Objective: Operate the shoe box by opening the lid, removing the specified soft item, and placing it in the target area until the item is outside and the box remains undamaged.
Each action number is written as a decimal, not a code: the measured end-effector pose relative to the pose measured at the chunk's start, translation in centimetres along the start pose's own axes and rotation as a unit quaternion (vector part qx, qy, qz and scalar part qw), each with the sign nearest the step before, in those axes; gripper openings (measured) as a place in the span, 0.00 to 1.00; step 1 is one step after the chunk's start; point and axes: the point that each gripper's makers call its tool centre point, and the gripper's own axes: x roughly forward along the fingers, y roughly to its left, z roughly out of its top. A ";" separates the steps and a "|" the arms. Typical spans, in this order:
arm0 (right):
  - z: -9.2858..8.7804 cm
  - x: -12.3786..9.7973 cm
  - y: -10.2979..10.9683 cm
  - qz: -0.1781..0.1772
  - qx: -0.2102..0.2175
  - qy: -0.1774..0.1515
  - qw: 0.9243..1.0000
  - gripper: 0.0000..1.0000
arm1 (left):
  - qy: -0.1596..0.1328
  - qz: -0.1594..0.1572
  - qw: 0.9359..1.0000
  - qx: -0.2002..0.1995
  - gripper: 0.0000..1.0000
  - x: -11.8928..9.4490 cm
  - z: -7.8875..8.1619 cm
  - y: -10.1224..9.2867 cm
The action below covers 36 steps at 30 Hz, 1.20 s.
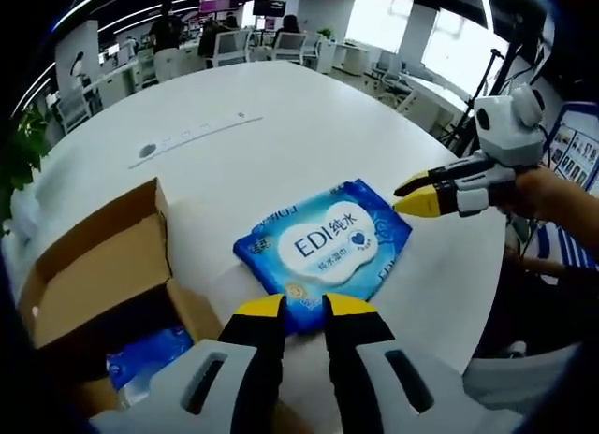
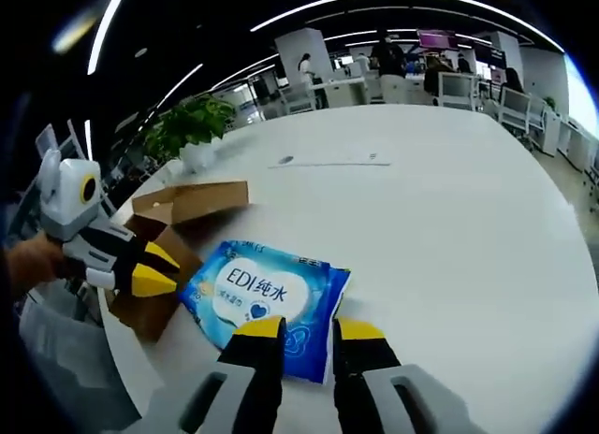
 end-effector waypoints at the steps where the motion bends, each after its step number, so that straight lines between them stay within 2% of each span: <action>1: 0.1 -0.2 0.1 0.000 -0.004 0.000 1.000 0.17 | -0.002 0.000 1.000 -0.001 0.14 -0.2 0.1 0.1; 11: 1.4 -1.8 1.1 0.002 -0.032 -0.009 0.999 0.21 | -0.031 0.004 0.999 0.001 0.14 -2.4 1.5 0.8; 17: 2.1 -2.4 2.5 0.004 -0.047 -0.010 0.999 0.23 | -0.043 0.012 0.999 0.002 0.14 -3.7 1.9 1.7; 36: 4.5 -1.6 7.9 0.047 -0.083 -0.020 0.995 0.29 | -0.078 0.045 0.996 0.001 0.17 -7.8 2.5 5.4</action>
